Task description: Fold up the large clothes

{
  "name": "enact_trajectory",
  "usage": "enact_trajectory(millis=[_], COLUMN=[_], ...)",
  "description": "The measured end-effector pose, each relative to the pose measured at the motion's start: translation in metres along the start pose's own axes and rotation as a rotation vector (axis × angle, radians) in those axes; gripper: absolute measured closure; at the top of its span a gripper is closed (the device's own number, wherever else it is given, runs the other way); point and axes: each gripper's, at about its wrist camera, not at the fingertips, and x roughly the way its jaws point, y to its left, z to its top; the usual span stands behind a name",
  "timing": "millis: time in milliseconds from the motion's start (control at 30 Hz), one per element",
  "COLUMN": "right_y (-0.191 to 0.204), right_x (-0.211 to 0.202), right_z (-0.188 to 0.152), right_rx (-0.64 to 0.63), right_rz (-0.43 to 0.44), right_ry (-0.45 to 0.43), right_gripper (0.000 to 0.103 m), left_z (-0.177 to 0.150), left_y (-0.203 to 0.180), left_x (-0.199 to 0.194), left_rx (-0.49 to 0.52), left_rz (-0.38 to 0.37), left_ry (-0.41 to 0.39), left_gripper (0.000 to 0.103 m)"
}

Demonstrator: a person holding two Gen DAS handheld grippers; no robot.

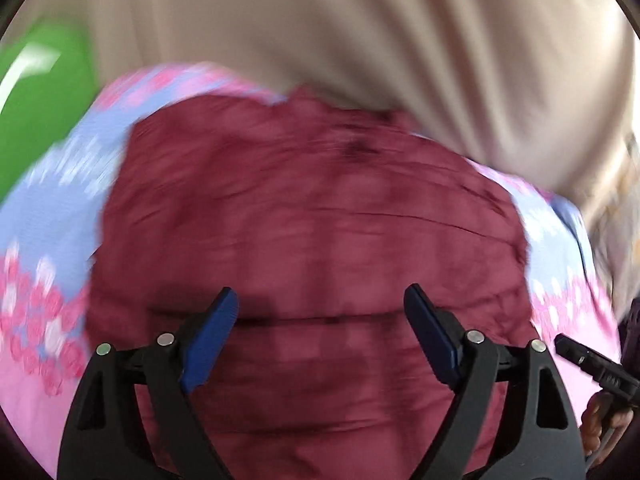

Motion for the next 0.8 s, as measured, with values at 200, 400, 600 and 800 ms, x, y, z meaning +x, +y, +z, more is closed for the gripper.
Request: enact_trajectory(millis=[200,400,600,800], right_y=[0.01,0.031,0.064,0.012], right_x=[0.058,0.105,0.033,0.135], right_z=[0.057,0.077,0.105,0.088], right_rx=[0.028,0.015,-0.095,-0.049], right_rz=[0.023,0.02,0.042,-0.155], right_ry=[0.032,0.048,-0.277,-0.036], right_gripper=[0.046,0.099,0.1,0.102], left_z=[-0.004,0.004,0.031,0.012], left_y=[0.09,0.111,0.098,0.064], left_x=[0.009,0.028,0.031,0.069], left_rx=[-0.274,-0.342,-0.27,-0.106], left_rz=[0.004,-0.046,0.019,0.168], left_ry=[0.023,0.045,-0.001,0.007], left_gripper=[0.021,0.045,0.095,0.093])
